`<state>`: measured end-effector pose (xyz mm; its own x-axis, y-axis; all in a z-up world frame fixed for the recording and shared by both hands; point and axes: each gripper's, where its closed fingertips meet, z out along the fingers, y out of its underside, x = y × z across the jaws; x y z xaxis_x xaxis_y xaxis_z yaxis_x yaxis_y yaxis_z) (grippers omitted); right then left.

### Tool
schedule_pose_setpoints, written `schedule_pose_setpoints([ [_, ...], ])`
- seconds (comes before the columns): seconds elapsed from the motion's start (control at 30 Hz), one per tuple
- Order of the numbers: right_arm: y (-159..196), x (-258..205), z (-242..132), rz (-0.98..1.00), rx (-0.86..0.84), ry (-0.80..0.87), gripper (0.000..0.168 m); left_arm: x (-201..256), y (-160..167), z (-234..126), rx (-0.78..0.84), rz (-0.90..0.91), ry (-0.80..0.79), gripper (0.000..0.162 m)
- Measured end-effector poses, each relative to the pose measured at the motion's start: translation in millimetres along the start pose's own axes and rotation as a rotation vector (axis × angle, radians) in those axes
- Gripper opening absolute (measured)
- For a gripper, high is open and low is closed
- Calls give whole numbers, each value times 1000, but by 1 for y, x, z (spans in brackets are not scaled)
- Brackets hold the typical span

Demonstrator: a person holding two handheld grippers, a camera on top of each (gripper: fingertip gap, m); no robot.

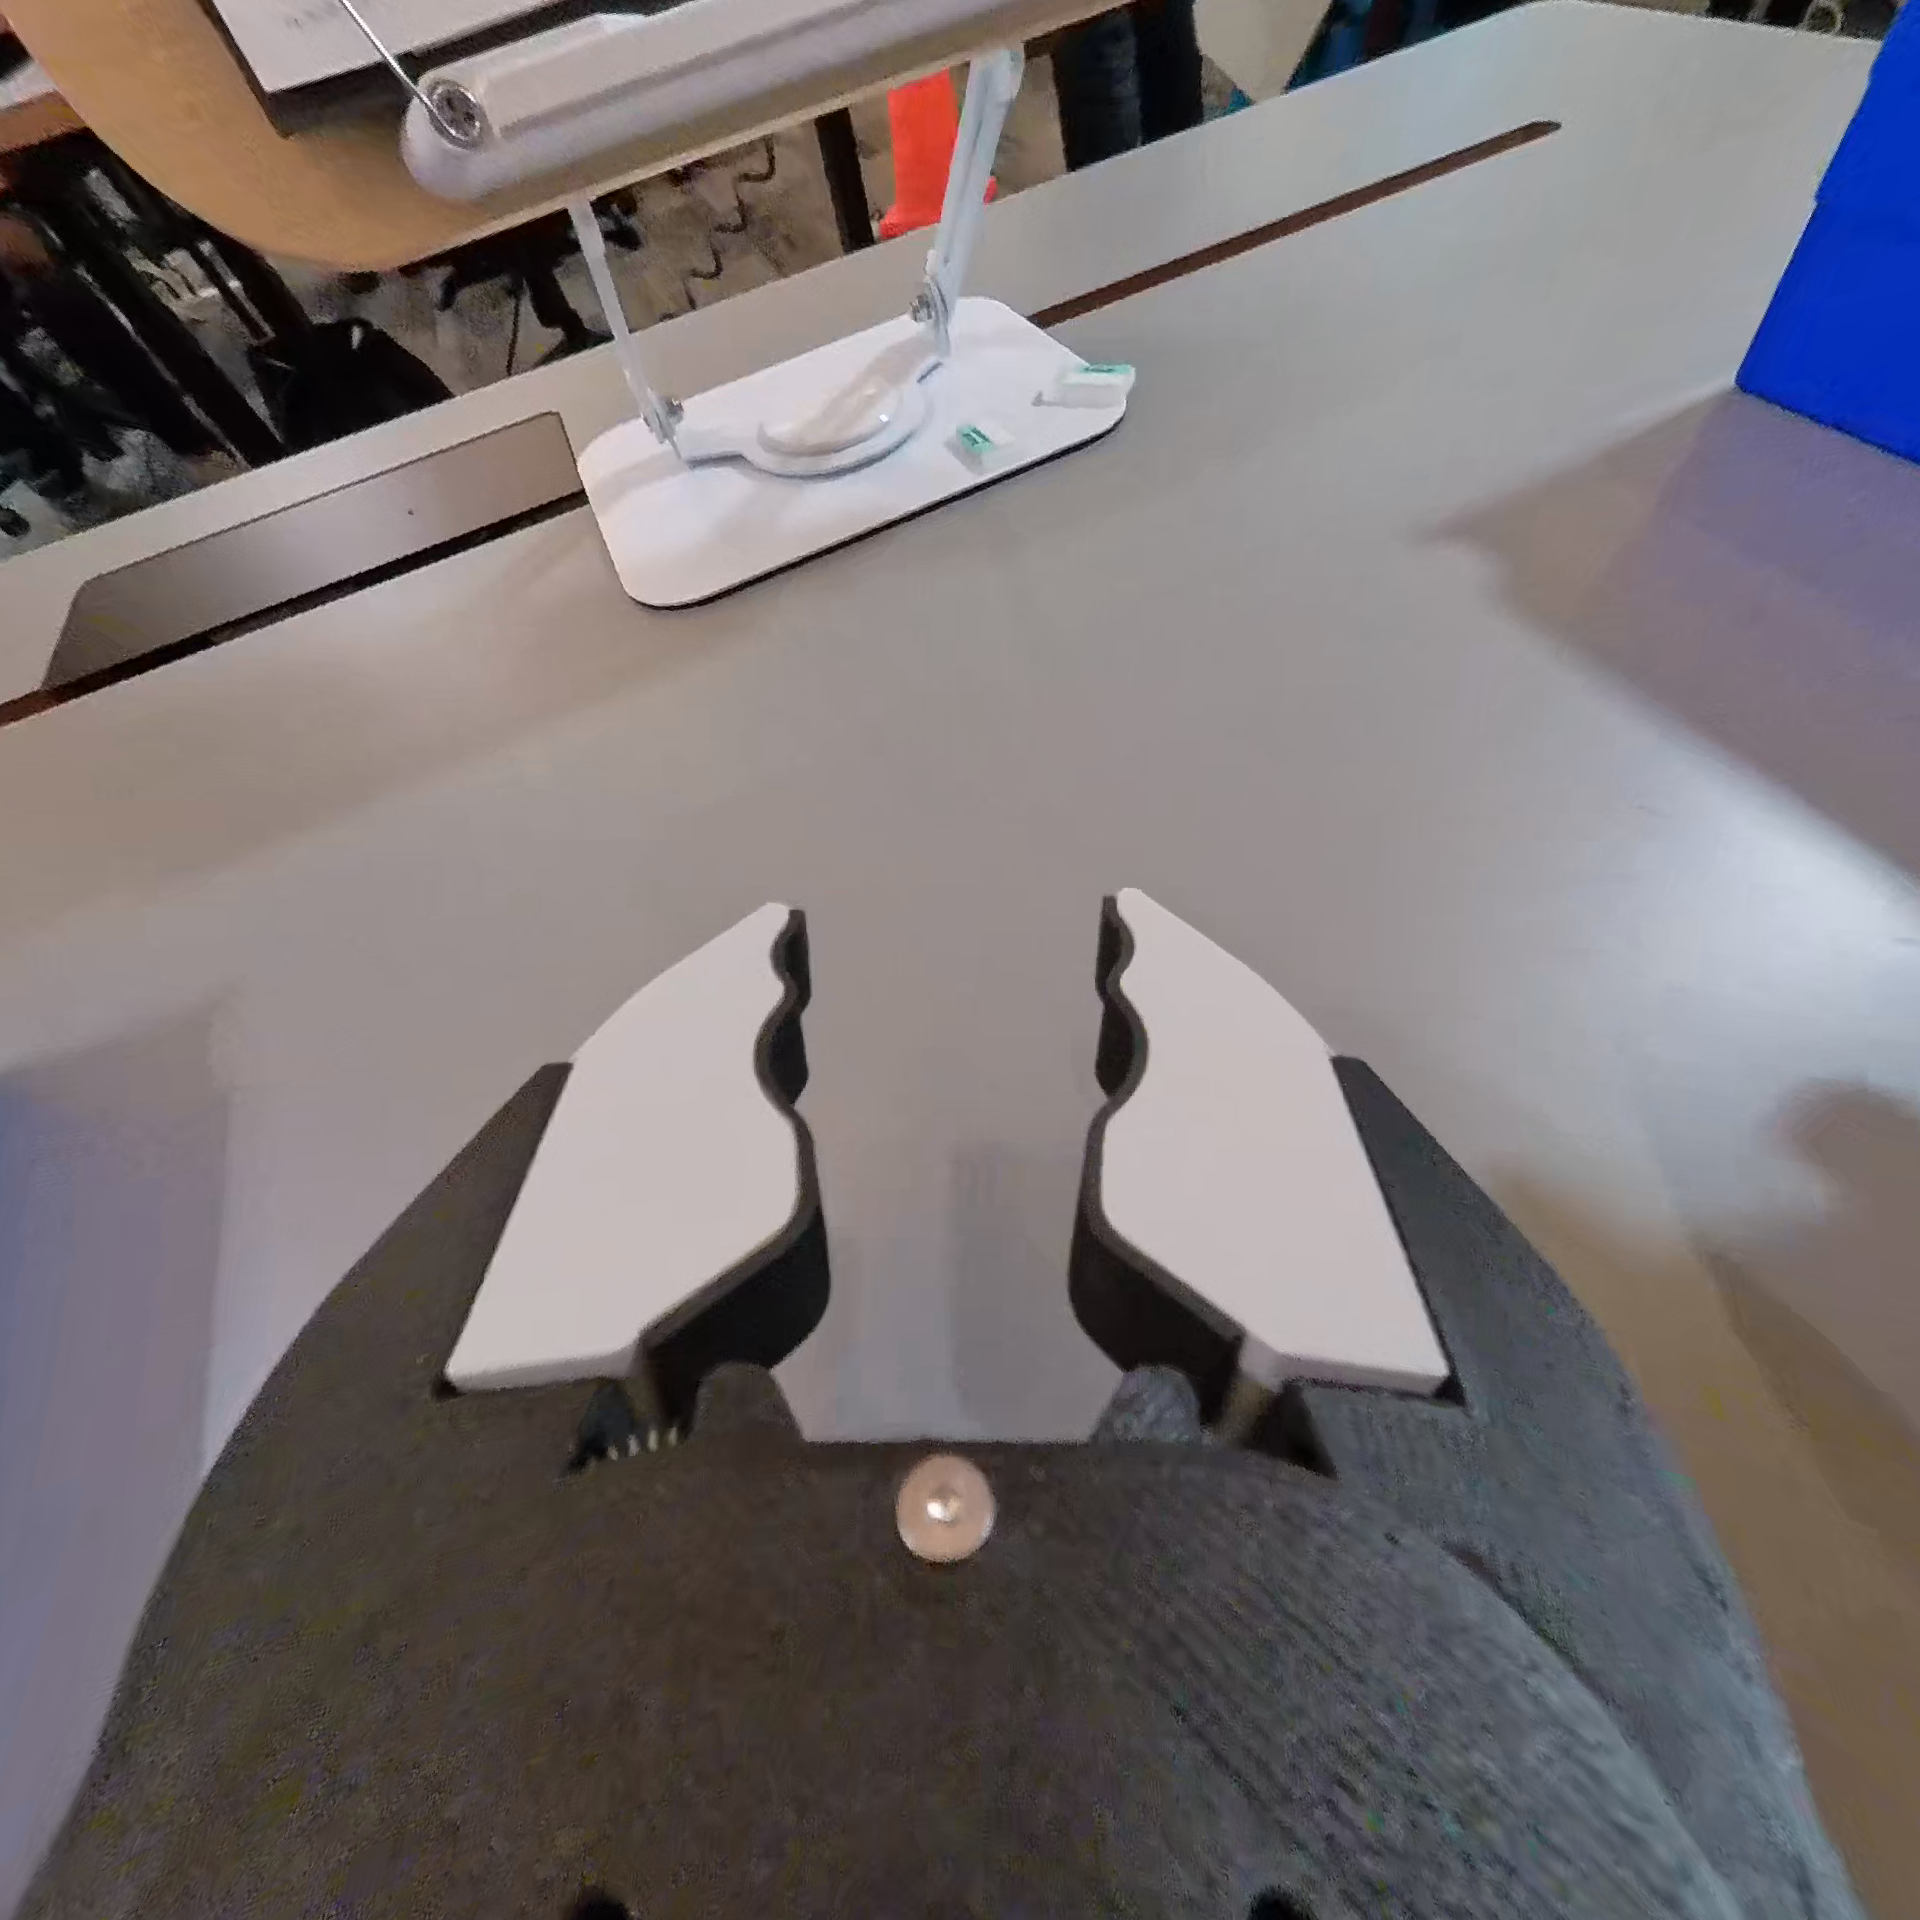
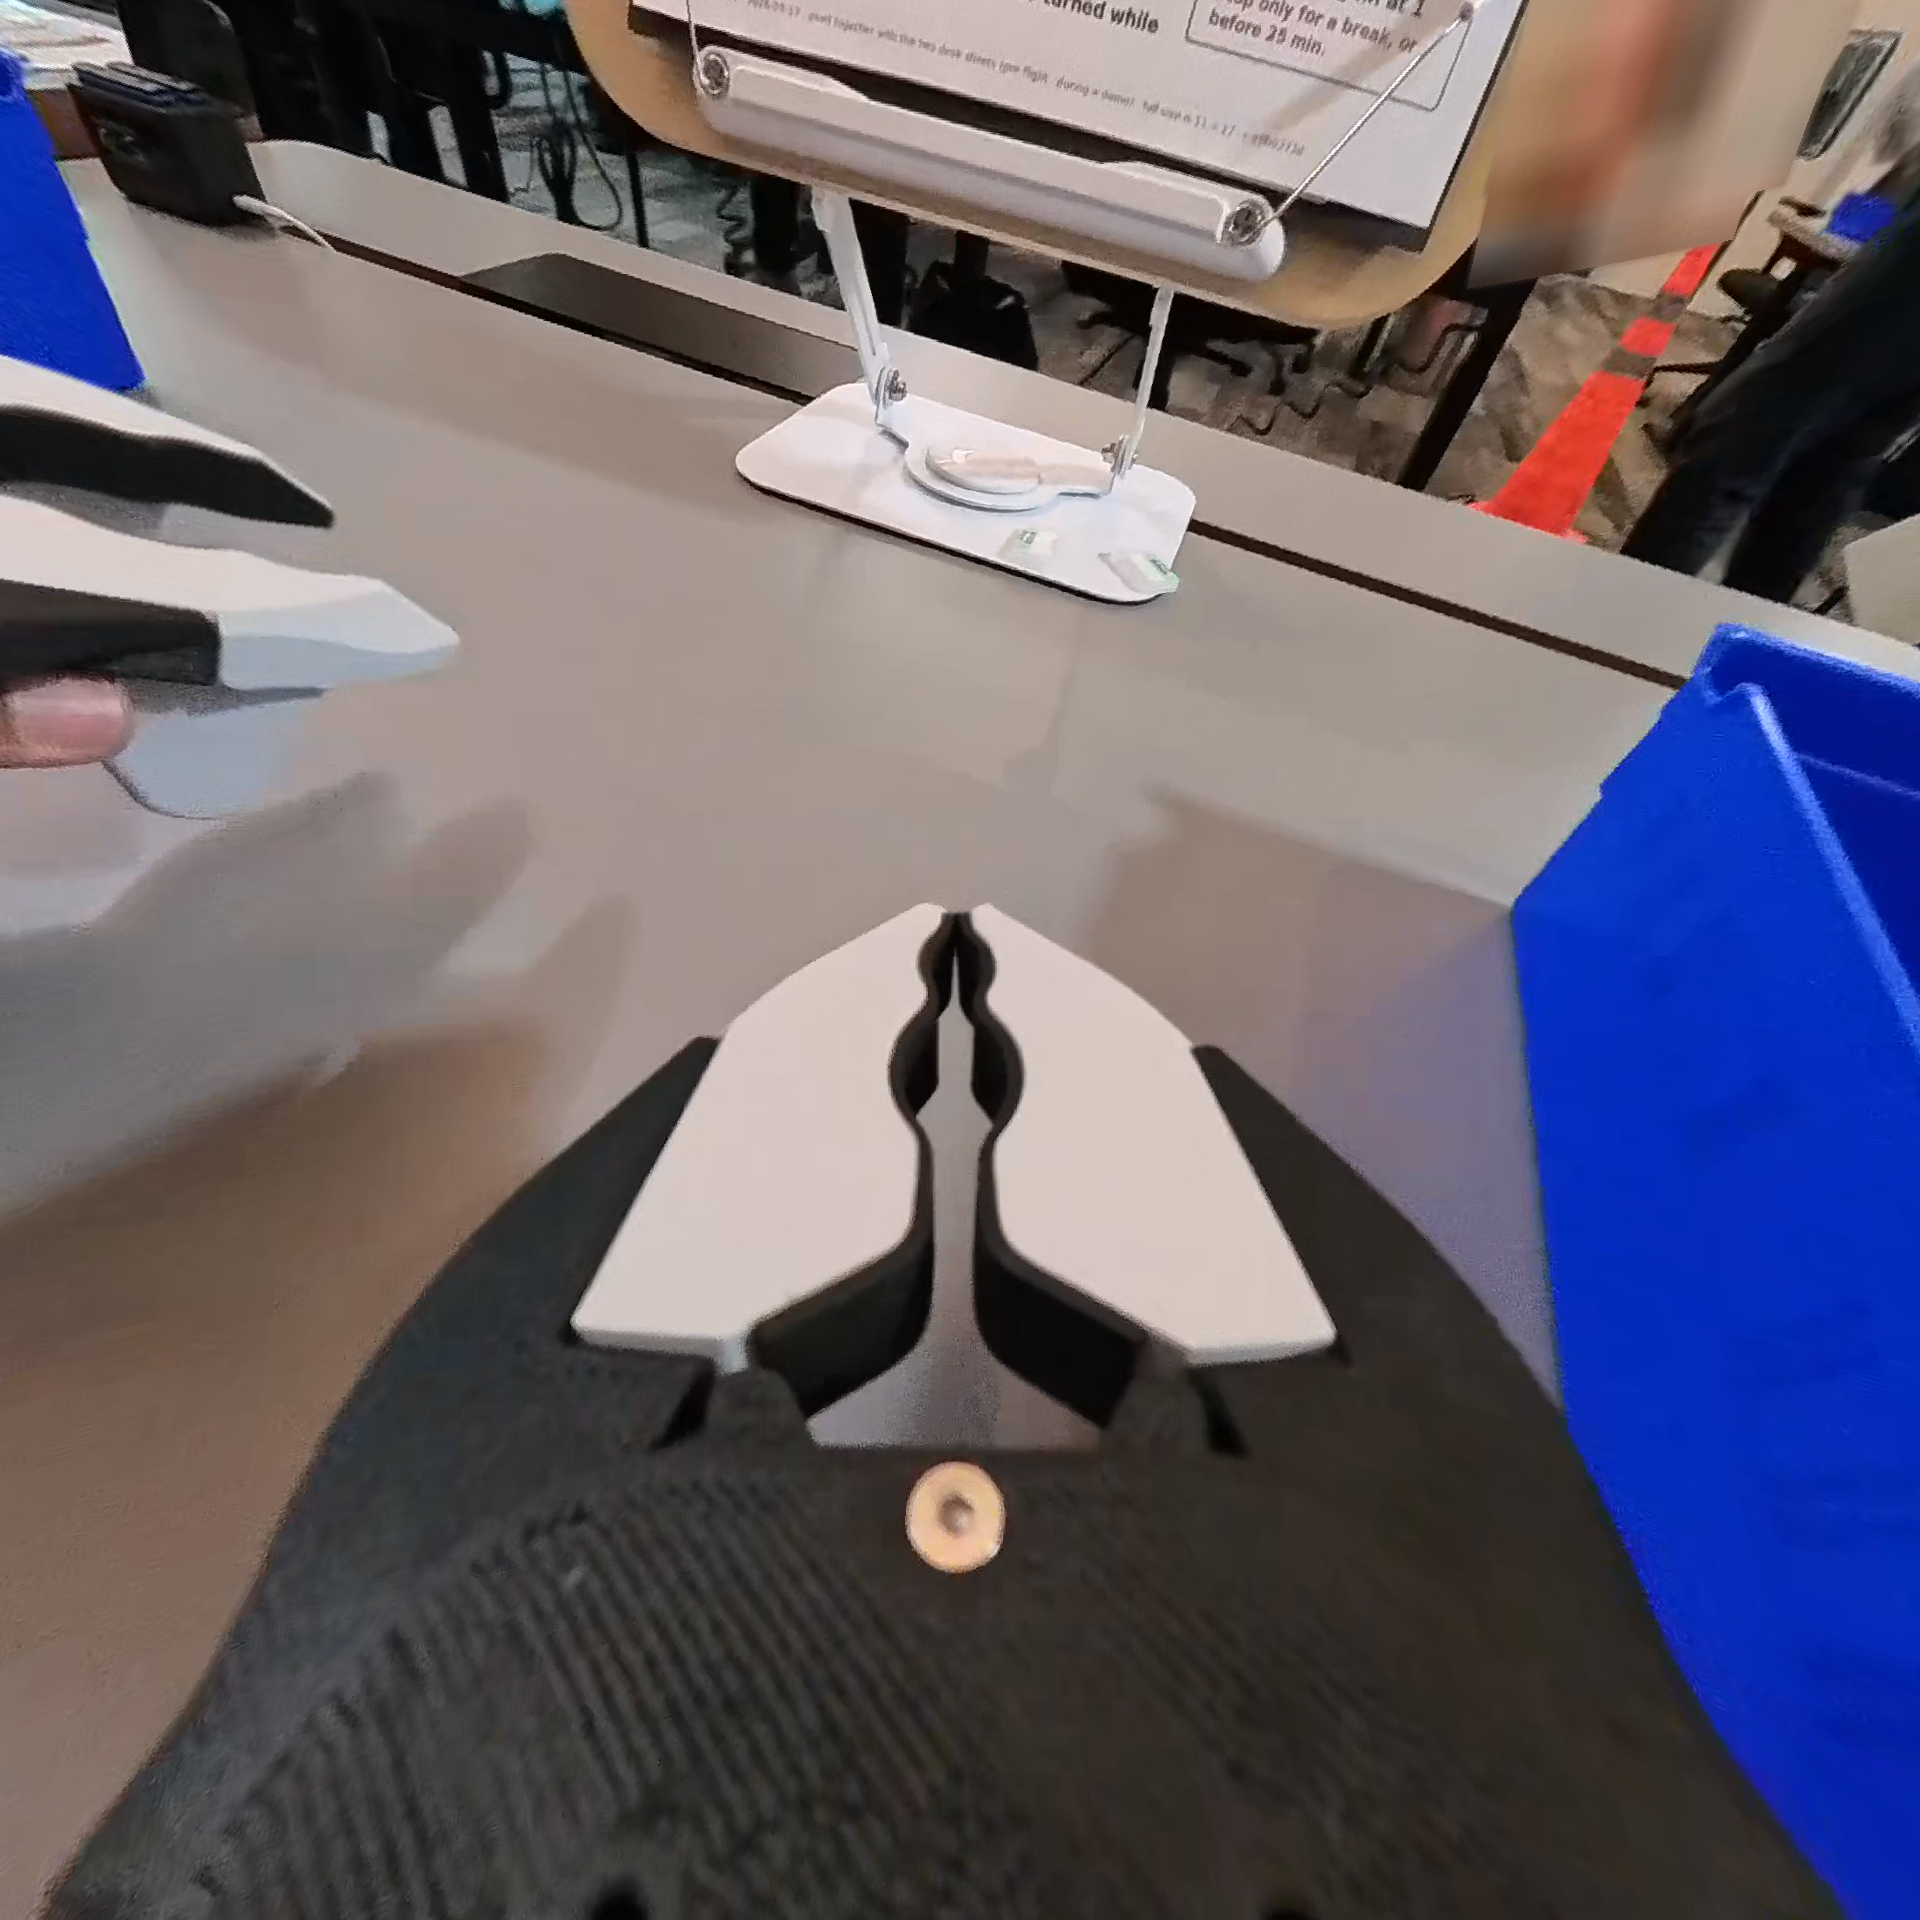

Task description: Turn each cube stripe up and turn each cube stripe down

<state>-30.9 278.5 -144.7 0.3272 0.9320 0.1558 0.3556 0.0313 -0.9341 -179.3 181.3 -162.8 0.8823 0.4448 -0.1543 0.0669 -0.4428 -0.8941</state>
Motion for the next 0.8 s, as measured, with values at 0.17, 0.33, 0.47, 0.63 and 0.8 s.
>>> schedule_pose_setpoints([
  [0.17,15,-21,7,27,-92,-119,55,-7,12,1,-66,-14,7,74],
  [0.33,4,-22,7,20,-49,-108,58,-11,11,0,-56,-40,2,69],
  [0.47,-6,-16,6,33,2,-91,12,-13,0,-7,18,-45,8,17],
  [0.63,-6,-16,9,69,-26,-129,32,-8,-1,-16,41,-47,62,6],
  [0.8,-8,-21,14,66,-23,-148,38,-21,2,-18,35,6,-59,63],
])
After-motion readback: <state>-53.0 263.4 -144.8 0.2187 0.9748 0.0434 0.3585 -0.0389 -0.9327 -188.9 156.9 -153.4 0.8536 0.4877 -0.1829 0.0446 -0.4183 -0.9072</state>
